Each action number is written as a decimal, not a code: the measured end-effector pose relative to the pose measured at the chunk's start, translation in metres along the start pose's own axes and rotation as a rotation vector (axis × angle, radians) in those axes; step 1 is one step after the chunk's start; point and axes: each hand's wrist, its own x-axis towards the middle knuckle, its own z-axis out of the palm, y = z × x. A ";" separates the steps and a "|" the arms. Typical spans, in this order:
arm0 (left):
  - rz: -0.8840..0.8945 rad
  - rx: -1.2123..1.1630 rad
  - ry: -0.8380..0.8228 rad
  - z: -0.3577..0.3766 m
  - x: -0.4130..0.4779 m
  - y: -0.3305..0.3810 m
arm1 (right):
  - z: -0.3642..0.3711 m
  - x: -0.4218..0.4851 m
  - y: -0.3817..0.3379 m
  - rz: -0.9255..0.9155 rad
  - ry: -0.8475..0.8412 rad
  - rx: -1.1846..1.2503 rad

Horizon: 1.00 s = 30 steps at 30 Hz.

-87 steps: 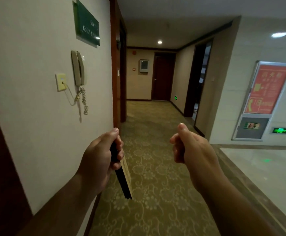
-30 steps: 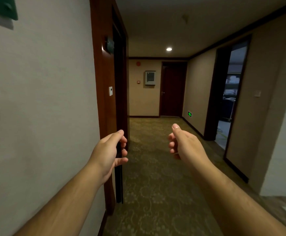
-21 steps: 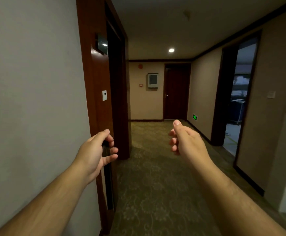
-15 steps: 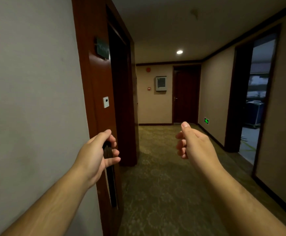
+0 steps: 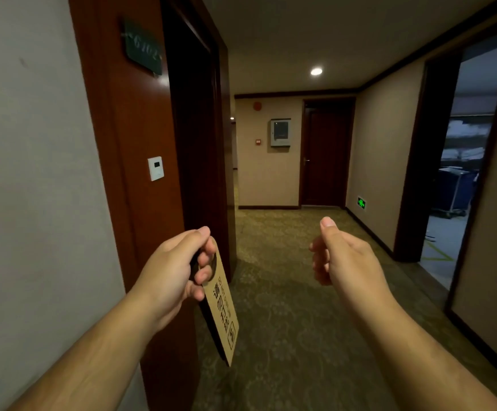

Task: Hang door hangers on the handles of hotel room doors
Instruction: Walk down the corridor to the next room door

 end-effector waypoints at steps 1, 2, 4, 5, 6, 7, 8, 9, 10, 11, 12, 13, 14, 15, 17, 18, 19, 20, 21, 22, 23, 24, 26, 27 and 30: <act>0.001 0.001 -0.004 0.003 0.016 -0.007 | 0.001 0.015 0.006 -0.002 0.002 -0.006; 0.001 0.001 -0.006 0.005 0.033 -0.013 | 0.002 0.030 0.012 -0.003 0.003 -0.015; 0.009 -0.010 -0.004 0.010 0.067 -0.025 | 0.007 0.062 0.025 -0.016 0.005 -0.037; 0.013 -0.019 -0.001 0.013 0.086 -0.031 | 0.009 0.079 0.031 -0.023 0.010 -0.052; 0.011 -0.030 0.002 0.016 0.105 -0.036 | 0.012 0.096 0.037 -0.024 0.019 -0.067; 0.006 -0.042 0.001 0.019 0.125 -0.041 | 0.014 0.113 0.041 -0.020 0.027 -0.084; 0.001 -0.052 -0.005 0.022 0.146 -0.046 | 0.015 0.130 0.045 -0.018 0.034 -0.106; -0.003 -0.057 -0.016 0.025 0.165 -0.052 | 0.015 0.146 0.049 -0.018 0.042 -0.130; -0.006 -0.063 -0.029 0.029 0.185 -0.058 | 0.014 0.160 0.053 -0.019 0.053 -0.147; -0.010 -0.074 -0.039 0.034 0.202 -0.064 | 0.013 0.173 0.057 -0.017 0.066 -0.154; -0.014 -0.089 -0.045 0.039 0.218 -0.071 | 0.012 0.186 0.063 -0.008 0.077 -0.152; -0.019 -0.101 -0.047 0.044 0.232 -0.078 | 0.010 0.199 0.069 0.008 0.085 -0.151; -0.025 -0.106 -0.049 0.049 0.245 -0.086 | 0.010 0.211 0.075 0.025 0.090 -0.156; -0.029 -0.105 -0.054 0.053 0.258 -0.093 | 0.010 0.222 0.082 0.038 0.091 -0.164; -0.026 -0.099 -0.069 0.059 0.283 -0.106 | 0.014 0.248 0.096 0.042 0.081 -0.162; -0.027 -0.092 -0.069 0.061 0.296 -0.111 | 0.017 0.261 0.102 0.042 0.075 -0.153; -0.033 -0.086 -0.060 0.063 0.310 -0.117 | 0.021 0.276 0.109 0.043 0.070 -0.138; -0.042 -0.082 -0.043 0.065 0.324 -0.122 | 0.025 0.290 0.117 0.044 0.065 -0.119; -0.054 -0.075 -0.026 0.067 0.338 -0.127 | 0.030 0.305 0.126 0.046 0.060 -0.102; -0.066 -0.057 -0.012 0.069 0.351 -0.132 | 0.035 0.319 0.135 0.048 0.053 -0.086; -0.071 -0.030 -0.001 0.072 0.365 -0.139 | 0.040 0.333 0.144 0.050 0.046 -0.070; -0.069 0.001 0.008 0.075 0.380 -0.145 | 0.044 0.349 0.152 0.050 0.038 -0.051; -0.042 0.094 0.029 0.079 0.409 -0.158 | 0.050 0.382 0.169 0.050 0.015 -0.038; -0.026 0.150 0.045 0.080 0.423 -0.164 | 0.053 0.400 0.177 0.049 0.001 -0.044; -0.005 0.261 0.097 0.081 0.465 -0.178 | 0.061 0.455 0.197 0.025 -0.055 -0.036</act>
